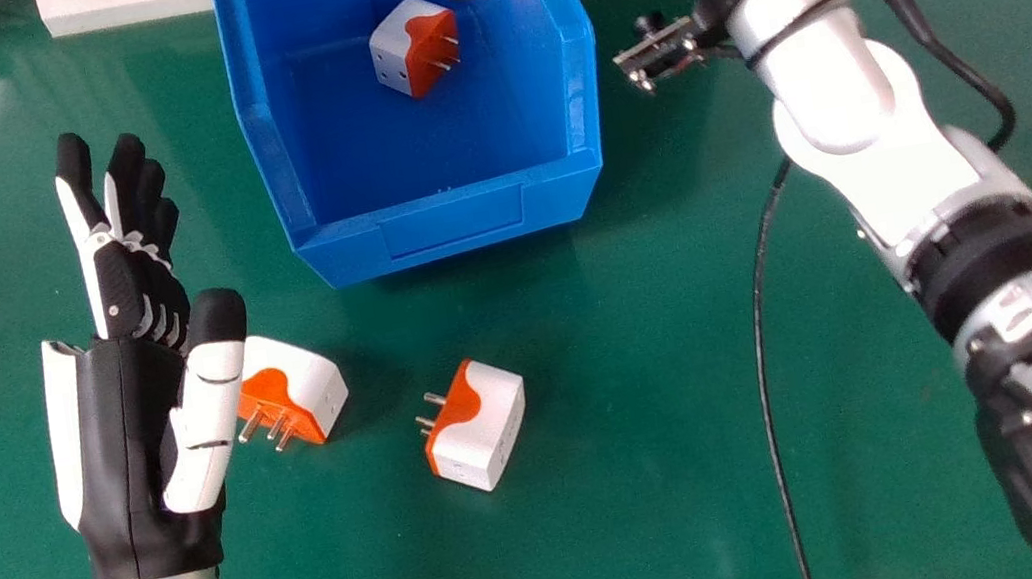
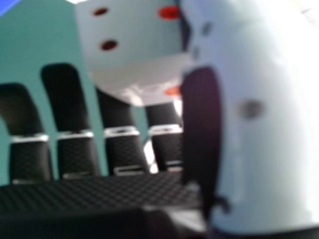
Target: Pick all objects and put in blue box
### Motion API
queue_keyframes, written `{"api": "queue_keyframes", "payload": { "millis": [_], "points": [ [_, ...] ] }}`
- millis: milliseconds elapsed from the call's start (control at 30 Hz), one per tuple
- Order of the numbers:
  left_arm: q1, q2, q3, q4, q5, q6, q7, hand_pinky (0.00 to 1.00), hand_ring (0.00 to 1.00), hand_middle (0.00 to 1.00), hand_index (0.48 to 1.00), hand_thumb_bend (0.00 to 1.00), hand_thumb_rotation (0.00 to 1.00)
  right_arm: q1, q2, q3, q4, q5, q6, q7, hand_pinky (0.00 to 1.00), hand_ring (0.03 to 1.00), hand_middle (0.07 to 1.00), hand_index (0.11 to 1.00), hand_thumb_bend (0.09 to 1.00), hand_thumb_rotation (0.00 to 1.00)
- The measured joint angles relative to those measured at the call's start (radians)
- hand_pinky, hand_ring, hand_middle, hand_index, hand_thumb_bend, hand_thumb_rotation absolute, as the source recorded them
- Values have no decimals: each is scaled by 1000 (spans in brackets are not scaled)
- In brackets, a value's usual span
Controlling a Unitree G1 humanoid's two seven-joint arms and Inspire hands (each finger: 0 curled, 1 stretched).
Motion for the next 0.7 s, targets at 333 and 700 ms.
{"api": "queue_keyframes", "payload": {
  "millis": [333,700],
  "points": [
    [-14,0,3,17,19,-3,14,1000,1000,1000,1000,614,802,-118,62,77,115,-82,116,-86,372,395,504,512,516,0],
    [-16,2,2,30,19,-11,21,1000,1000,1000,1000,616,804,-192,111,182,172,-185,257,-150,387,401,495,510,517,0]
  ]
}}
